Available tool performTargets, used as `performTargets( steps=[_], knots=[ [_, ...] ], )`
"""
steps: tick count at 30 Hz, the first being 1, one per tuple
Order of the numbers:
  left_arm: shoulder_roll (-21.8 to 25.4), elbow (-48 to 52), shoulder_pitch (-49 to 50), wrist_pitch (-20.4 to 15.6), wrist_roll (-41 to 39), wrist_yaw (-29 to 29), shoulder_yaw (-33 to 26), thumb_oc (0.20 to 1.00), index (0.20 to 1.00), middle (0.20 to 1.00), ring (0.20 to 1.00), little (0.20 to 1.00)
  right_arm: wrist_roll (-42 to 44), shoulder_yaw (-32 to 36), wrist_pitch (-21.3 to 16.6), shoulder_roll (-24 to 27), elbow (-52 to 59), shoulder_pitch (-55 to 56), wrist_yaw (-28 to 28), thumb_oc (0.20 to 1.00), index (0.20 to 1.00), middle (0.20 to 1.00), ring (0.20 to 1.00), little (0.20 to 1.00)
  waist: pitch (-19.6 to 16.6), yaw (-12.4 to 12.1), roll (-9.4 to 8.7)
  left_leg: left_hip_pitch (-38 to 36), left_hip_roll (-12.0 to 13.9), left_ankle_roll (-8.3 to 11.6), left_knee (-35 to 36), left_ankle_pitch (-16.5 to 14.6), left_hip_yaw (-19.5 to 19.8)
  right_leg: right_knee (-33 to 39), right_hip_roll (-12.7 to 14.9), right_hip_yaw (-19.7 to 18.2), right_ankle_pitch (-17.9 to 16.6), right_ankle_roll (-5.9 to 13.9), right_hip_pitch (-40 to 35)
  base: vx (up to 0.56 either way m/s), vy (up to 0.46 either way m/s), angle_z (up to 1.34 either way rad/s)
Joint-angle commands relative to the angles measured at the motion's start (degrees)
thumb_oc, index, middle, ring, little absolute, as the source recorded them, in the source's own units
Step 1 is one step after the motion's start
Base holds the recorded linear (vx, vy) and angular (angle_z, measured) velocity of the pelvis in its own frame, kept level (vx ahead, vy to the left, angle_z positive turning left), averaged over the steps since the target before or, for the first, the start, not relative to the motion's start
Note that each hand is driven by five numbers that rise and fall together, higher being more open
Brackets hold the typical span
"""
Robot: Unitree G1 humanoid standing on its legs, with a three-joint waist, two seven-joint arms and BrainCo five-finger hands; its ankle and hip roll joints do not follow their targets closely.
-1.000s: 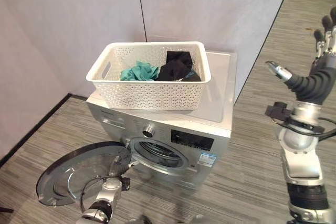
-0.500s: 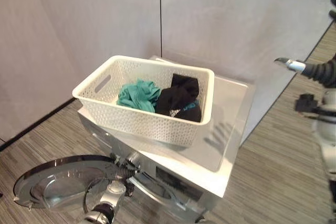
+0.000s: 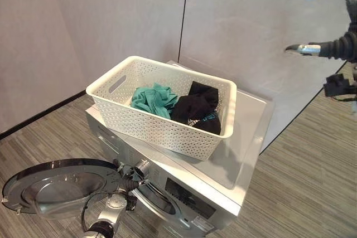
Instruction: Grab the laundry basket,head to the washer,open it,put in the laundry and shut it.
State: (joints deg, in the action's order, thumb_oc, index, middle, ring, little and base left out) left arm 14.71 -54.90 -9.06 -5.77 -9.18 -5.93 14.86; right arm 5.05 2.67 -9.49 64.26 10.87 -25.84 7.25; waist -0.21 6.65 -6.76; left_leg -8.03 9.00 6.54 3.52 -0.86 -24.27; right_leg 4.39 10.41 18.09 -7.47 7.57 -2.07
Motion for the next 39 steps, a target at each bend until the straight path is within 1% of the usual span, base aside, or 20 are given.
performTargets(
  steps=[1,3,5,6,7,8,10,11,12,13,15,18,20,21,22,25,29,30,39],
  knots=[
    [-3.0,0.2,-2.4,-1.3,-1.7,3.5,4.6,1.000,1.000,1.000,1.000,1.000,6.0,-3.4,-0.5,4.1,-1.7,-5.4,-4.1,1.000,1.000,1.000,1.000,1.000,0.2,-0.7,0.04,3.3,-1.8,-3.01,-6.8,-5.0,-0.9,-5.8,1.4,2.2,8.0,0.83,-2.7,0.00,0.015,-0.04],
    [-2.5,0.9,-2.1,-1.3,-2.5,4.9,4.6,1.000,1.000,1.000,1.000,1.000,11.6,-9.9,1.1,9.8,-2.2,-8.2,-11.1,1.000,1.000,1.000,1.000,1.000,0.5,-0.7,-0.70,3.2,-1.5,-2.74,-7.0,-4.8,-1.3,-6.1,1.2,2.0,8.1,0.60,-2.5,0.00,0.009,-0.02],
    [-2.3,2.0,-1.4,-1.3,-3.1,6.0,5.0,1.000,1.000,1.000,1.000,1.000,15.5,-13.1,1.7,13.3,-1.6,-9.5,-13.9,1.000,1.000,1.000,1.000,1.000,0.7,-0.6,-1.17,3.3,-1.2,-2.56,-7.1,-4.7,-1.4,-6.1,1.0,2.1,8.1,0.60,-2.4,0.00,0.000,0.00],
    [-2.4,2.0,-1.3,-1.3,-3.1,6.0,5.0,1.000,1.000,1.000,1.000,1.000,15.7,-13.5,1.7,13.4,-1.8,-10.0,-13.9,1.000,1.000,1.000,1.000,1.000,0.6,-0.5,-1.07,3.3,-1.2,-2.55,-7.1,-4.7,-1.4,-6.1,1.0,2.1,8.1,0.59,-2.4,0.00,0.000,0.00],
    [-1.9,2.2,-1.0,-1.4,-3.9,6.8,5.6,1.000,1.000,1.000,1.000,1.000,19.5,-17.5,2.0,16.0,-1.9,-12.6,-16.4,1.000,1.000,1.000,1.000,1.000,0.8,-0.7,-1.73,3.4,-1.0,-2.31,-7.0,-4.5,-1.5,-5.9,0.9,2.1,8.0,0.55,-2.4,0.00,0.000,0.00],
    [-1.8,2.4,-0.7,-1.4,-4.5,7.2,5.6,1.000,1.000,1.000,1.000,1.000,21.7,-20.0,2.2,17.1,-1.5,-14.2,-18.2,1.000,1.000,1.000,1.000,1.000,0.9,-0.7,-1.92,3.4,-0.9,-2.18,-6.9,-4.4,-1.6,-5.9,0.8,2.2,8.0,0.55,-2.3,0.00,0.000,0.00],
    [-1.4,3.5,0.4,-1.5,-5.5,8.4,5.8,1.000,1.000,1.000,1.000,1.000,24.2,-25.5,3.0,20.0,-0.3,-17.4,-21.3,1.000,1.000,1.000,1.000,1.000,1.0,-1.0,-2.62,3.5,-0.7,-1.90,-6.6,-4.1,-1.6,-5.5,0.5,2.4,7.9,0.58,-2.3,0.00,0.003,-0.02],
    [-1.6,3.5,0.5,-1.4,-5.5,8.4,5.5,1.000,1.000,1.000,1.000,1.000,24.3,-27.2,3.0,20.0,-0.7,-19.1,-21.3,1.000,1.000,1.000,1.000,1.000,0.9,-0.8,-2.39,3.5,-0.7,-1.89,-6.6,-4.0,-1.6,-5.5,0.5,2.4,7.9,0.57,-2.3,0.00,0.000,0.00],
    [-1.6,3.5,0.5,-1.4,-5.5,8.4,5.5,1.000,1.000,1.000,1.000,1.000,24.3,-27.2,3.0,20.0,-0.7,-19.1,-21.3,1.000,1.000,1.000,1.000,1.000,0.9,-0.8,-2.39,3.5,-0.7,-1.89,-6.6,-4.0,-1.6,-5.5,0.5,2.4,7.9,0.57,-2.3,0.00,0.000,0.00],
    [-1.3,3.7,1.5,-1.5,-6.3,9.4,5.9,1.000,1.000,1.000,1.000,1.000,26.2,-35.3,2.7,21.7,0.4,-25.3,-23.5,1.000,1.000,1.000,1.000,1.000,1.3,-1.2,-3.21,3.7,-0.4,-1.66,-6.5,-3.8,-1.8,-5.2,0.2,2.4,7.8,0.58,-2.2,0.00,0.000,0.00],
    [-0.9,3.1,2.0,-1.6,-6.5,9.6,5.9,1.000,1.000,1.000,1.000,1.000,26.9,-39.7,2.8,21.4,0.4,-29.2,-24.0,1.000,1.000,1.000,1.000,1.000,1.5,-1.7,-3.85,3.8,-0.2,-1.44,-6.3,-3.5,-1.9,-4.7,0.0,2.6,7.7,0.54,-2.2,-0.02,-0.009,-0.05],
    [-0.8,2.7,3.4,-1.7,-7.0,9.9,5.3,1.000,1.000,1.000,1.000,1.000,27.9,-46.3,2.7,20.4,-0.3,-35.5,-24.7,1.000,1.000,1.000,1.000,1.000,1.7,-2.2,-4.11,3.8,-0.1,-1.25,-5.4,-3.1,-1.8,-4.2,-0.2,2.8,7.6,0.59,-2.3,0.00,-0.007,-0.03],
    [-0.9,2.8,3.7,-1.7,-7.2,10.1,5.0,1.000,1.000,1.000,1.000,1.000,28.2,-48.5,2.8,20.2,-0.8,-37.6,-24.8,1.000,1.000,1.000,1.000,1.000,1.8,-2.2,-3.97,3.8,-0.1,-1.20,-5.3,-3.0,-1.7,-4.0,-0.3,2.9,7.6,0.57,-2.3,0.00,0.000,0.00],
    [-0.4,2.2,4.5,-1.8,-7.3,10.3,5.0,1.000,1.000,1.000,1.000,1.000,28.2,-52.7,3.2,19.2,-1.8,-41.7,-25.3,1.000,1.000,1.000,1.000,1.000,2.2,-2.9,-4.13,4.0,-0.2,-1.00,-4.9,-2.6,-1.5,-3.8,-0.3,3.2,7.7,0.49,-2.3,0.00,0.000,0.00],
    [-0.7,2.1,4.7,-1.7,-7.3,10.4,4.7,1.000,1.000,1.000,1.000,1.000,28.1,-54.7,3.3,18.7,-2.4,-43.5,-25.3,1.000,1.000,1.000,1.000,1.000,2.3,-2.9,-3.80,4.0,-0.2,-0.97,-4.7,-2.6,-1.3,-3.7,-0.3,3.4,7.7,0.46,-2.3,0.00,0.000,0.00],
    [-0.3,3.0,5.5,-1.8,-7.8,10.7,4.8,1.000,1.000,1.000,1.000,1.000,27.6,-56.8,3.7,18.1,-3.5,-44.5,-25.6,1.000,1.000,1.000,1.000,1.000,3.1,-3.4,-3.43,4.8,-0.2,-0.86,-4.8,-2.3,-0.6,-3.5,-0.3,3.7,7.9,0.34,-2.2,0.00,0.000,0.00],
    [0.2,4.7,6.1,-1.6,-8.3,11.2,4.9,1.000,1.000,1.000,1.000,1.000,26.4,-56.3,4.3,18.8,-3.7,-43.0,-26.0,1.000,1.000,1.000,1.000,1.000,3.7,-3.7,-3.13,5.5,-0.2,-0.74,-4.9,-2.1,0.0,-3.6,-0.3,4.2,8.1,0.18,-2.1,0.00,0.003,0.13],
    [0.4,5.3,6.7,-1.5,-8.4,11.6,4.8,1.000,1.000,1.000,1.000,1.000,25.6,-56.2,4.8,19.7,-3.9,-42.1,-26.5,1.000,1.000,1.000,1.000,1.000,4.0,-3.8,-2.89,5.7,-0.2,-0.70,-4.8,-1.9,0.3,-3.6,-0.3,4.5,8.1,0.13,-2.1,0.00,0.006,0.16],
    [0.2,5.4,7.3,-1.4,-8.4,12.9,5.0,1.000,1.000,1.000,1.000,1.000,24.1,-59.3,6.9,21.1,-3.1,-42.3,-30.2,1.000,1.000,1.000,1.000,1.000,4.9,-3.4,-1.97,5.7,-0.5,-0.77,-4.3,-1.7,0.6,-3.9,0.1,4.6,8.2,0.13,-1.6,0.00,0.010,0.07]
  ],
)
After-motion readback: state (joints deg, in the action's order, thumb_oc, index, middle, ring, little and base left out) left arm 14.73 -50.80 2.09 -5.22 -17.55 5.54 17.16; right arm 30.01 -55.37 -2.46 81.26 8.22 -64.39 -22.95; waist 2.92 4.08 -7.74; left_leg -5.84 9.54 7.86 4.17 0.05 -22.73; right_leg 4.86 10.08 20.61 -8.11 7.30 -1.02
